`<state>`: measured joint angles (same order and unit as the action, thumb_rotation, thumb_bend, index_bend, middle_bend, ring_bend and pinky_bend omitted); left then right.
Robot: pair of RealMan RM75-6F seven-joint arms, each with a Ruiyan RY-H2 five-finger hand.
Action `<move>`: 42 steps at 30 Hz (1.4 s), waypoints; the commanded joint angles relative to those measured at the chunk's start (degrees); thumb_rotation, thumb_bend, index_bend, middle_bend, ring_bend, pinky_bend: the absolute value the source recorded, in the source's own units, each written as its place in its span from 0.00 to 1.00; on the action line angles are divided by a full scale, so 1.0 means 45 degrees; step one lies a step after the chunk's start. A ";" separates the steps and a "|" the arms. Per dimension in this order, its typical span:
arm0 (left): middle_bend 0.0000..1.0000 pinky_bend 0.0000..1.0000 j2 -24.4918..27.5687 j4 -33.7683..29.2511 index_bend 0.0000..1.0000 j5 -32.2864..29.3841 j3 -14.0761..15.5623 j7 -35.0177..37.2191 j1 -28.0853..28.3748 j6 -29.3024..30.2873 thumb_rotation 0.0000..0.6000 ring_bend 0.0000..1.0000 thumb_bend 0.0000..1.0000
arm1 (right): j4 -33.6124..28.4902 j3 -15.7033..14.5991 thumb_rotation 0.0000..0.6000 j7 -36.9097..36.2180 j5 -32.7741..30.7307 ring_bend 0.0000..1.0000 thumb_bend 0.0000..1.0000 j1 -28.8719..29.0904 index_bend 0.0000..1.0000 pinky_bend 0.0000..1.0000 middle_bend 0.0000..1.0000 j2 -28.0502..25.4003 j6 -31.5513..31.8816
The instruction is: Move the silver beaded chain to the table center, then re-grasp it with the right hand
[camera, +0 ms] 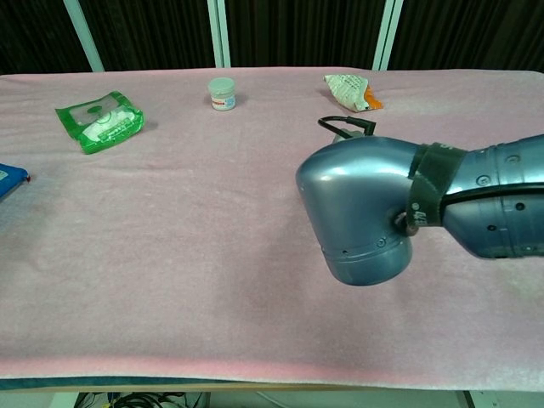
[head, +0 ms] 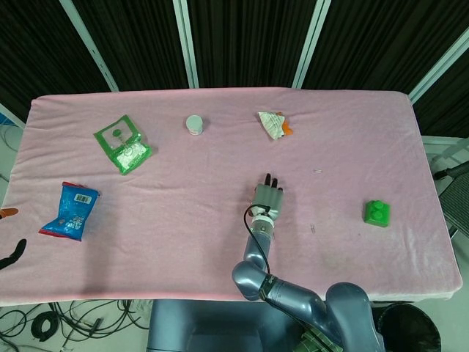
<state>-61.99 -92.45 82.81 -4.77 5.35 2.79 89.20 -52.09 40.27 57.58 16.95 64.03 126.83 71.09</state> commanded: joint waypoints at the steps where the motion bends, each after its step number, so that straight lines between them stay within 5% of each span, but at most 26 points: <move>1: 0.05 0.00 -0.0001 -0.0004 0.30 -0.0002 -0.0004 -0.0004 -0.0003 -0.0004 1.00 0.00 0.30 | -0.0001 0.0009 1.00 0.0004 0.0033 0.04 0.31 0.0001 0.56 0.21 0.00 -0.0006 0.0014; 28: 0.05 0.00 -0.0006 -0.0049 0.31 -0.0039 -0.0055 -0.0096 -0.0028 -0.0060 1.00 0.00 0.30 | -0.0800 -0.0045 1.00 0.0575 -0.0050 0.04 0.35 -0.0270 0.59 0.21 0.00 -0.0378 0.0233; 42: 0.05 0.00 -0.0002 -0.0099 0.31 -0.0032 -0.0071 -0.0132 -0.0059 -0.0036 1.00 0.00 0.30 | -0.3371 -0.0468 1.00 0.1196 -0.0222 0.05 0.36 -0.1058 0.61 0.21 0.00 -0.1392 0.0775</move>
<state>-61.99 -92.90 82.66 -5.08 4.76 2.53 89.04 -64.58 38.37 62.48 16.46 60.29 121.85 74.00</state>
